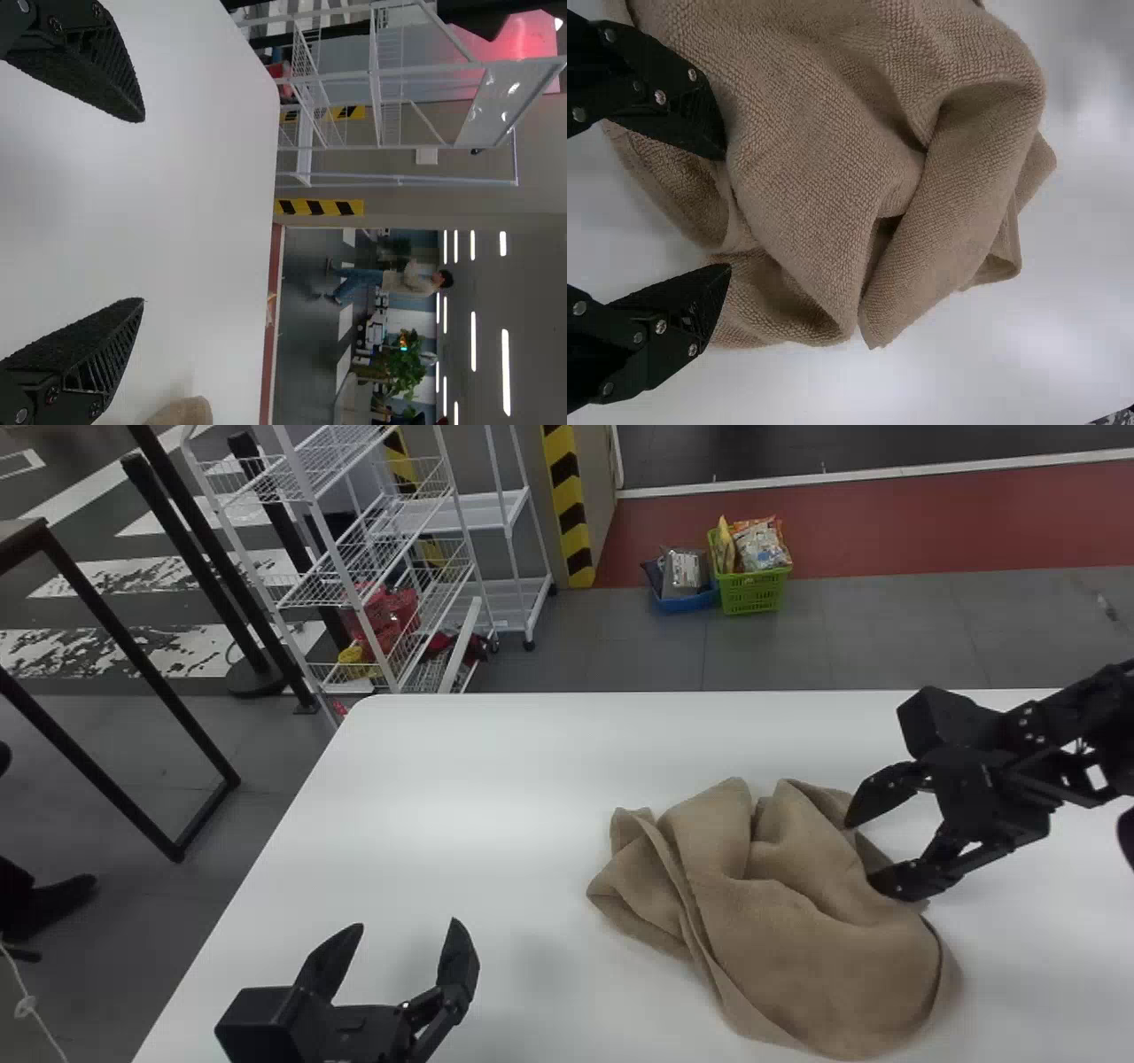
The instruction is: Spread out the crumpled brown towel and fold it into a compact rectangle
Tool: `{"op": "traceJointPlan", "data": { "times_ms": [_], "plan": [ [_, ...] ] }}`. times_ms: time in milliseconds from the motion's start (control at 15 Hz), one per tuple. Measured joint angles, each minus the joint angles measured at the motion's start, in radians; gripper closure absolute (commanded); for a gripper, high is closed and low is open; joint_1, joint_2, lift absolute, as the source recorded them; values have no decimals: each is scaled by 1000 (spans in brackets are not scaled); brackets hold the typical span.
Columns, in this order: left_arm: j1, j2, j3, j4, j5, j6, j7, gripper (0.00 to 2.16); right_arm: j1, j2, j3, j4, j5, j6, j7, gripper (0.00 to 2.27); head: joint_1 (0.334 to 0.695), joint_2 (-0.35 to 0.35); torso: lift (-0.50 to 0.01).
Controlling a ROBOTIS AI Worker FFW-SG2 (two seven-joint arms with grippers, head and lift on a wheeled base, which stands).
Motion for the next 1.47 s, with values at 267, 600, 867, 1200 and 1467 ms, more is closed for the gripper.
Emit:
{"op": "traceJointPlan", "data": {
  "times_ms": [267,600,867,1200,1467],
  "plan": [
    [1,2,0,-1,0,0,0,76,0,0,-9,1,-13,3,0,768,695,267,-127],
    [0,1,2,2,0,0,0,76,4,-3,-25,0,-33,6,0,1001,695,265,-127],
    [-4,2,2,9,1,0,0,76,22,-7,-52,-18,-54,4,0,1180,695,262,-127],
    [-11,3,5,11,3,0,-2,76,96,-8,-193,-170,-98,4,0,1177,695,245,-127],
    [-17,5,5,11,5,3,-7,76,168,-32,-270,-335,-120,42,0,1177,695,216,-127]
  ]
}}
